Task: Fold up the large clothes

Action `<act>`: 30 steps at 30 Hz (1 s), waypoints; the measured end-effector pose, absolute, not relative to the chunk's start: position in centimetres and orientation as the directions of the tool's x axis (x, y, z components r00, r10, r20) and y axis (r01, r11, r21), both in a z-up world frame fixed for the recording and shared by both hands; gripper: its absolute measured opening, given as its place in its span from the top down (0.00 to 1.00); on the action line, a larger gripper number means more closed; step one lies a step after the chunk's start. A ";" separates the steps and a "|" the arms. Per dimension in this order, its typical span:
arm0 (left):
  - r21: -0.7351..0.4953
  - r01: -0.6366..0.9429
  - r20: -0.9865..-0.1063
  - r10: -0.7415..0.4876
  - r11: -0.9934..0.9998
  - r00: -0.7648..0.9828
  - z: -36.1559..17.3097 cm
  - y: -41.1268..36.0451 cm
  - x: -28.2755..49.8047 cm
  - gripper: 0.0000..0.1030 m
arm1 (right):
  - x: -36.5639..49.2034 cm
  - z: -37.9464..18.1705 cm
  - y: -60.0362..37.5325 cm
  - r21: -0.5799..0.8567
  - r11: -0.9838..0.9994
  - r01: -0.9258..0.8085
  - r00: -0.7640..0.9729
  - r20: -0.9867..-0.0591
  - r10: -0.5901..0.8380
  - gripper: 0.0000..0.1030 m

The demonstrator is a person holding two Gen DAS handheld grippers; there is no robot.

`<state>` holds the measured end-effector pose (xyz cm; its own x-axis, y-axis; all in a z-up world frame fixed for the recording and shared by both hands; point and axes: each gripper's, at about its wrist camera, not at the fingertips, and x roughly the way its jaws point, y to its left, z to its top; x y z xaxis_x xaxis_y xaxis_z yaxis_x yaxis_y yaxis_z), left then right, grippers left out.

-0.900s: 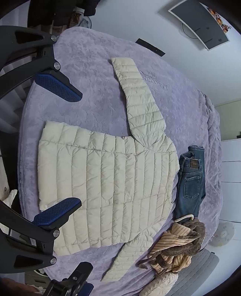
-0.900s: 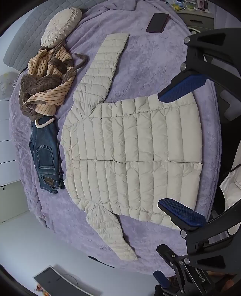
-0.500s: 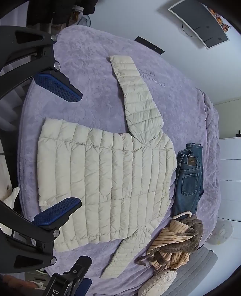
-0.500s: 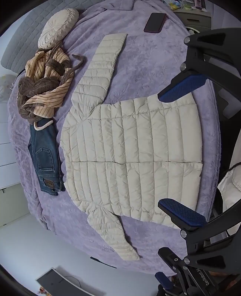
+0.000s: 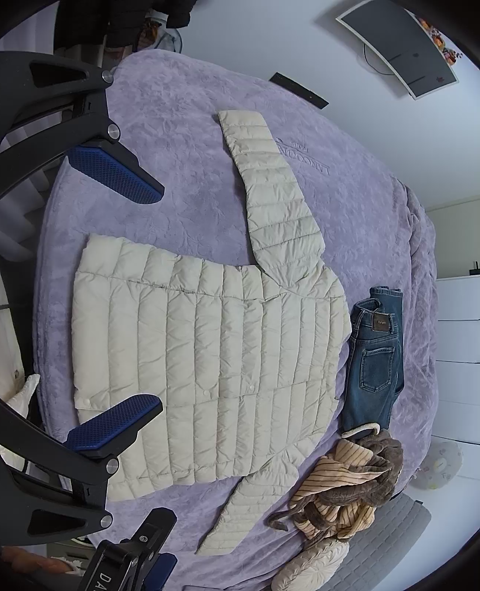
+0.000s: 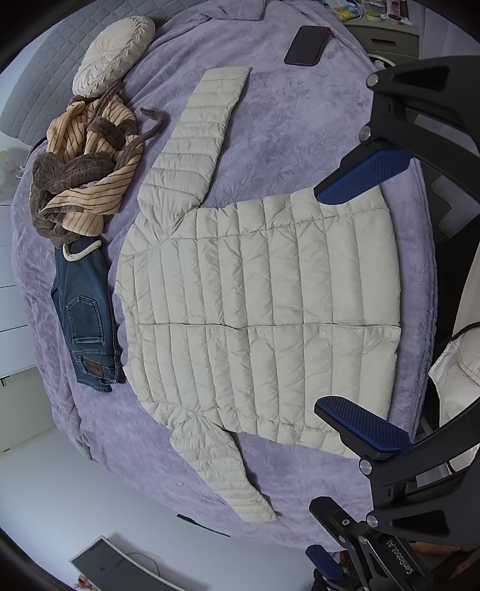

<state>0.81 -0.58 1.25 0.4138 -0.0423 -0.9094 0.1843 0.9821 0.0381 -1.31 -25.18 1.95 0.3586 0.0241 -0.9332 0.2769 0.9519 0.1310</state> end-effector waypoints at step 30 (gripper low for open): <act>0.032 0.173 -0.909 -0.043 0.984 0.414 0.8 0.6 0.8 0.00 | -1.1 1.7 -25.1 0.127 0.953 0.275 0.356 -0.934 0.021 0.00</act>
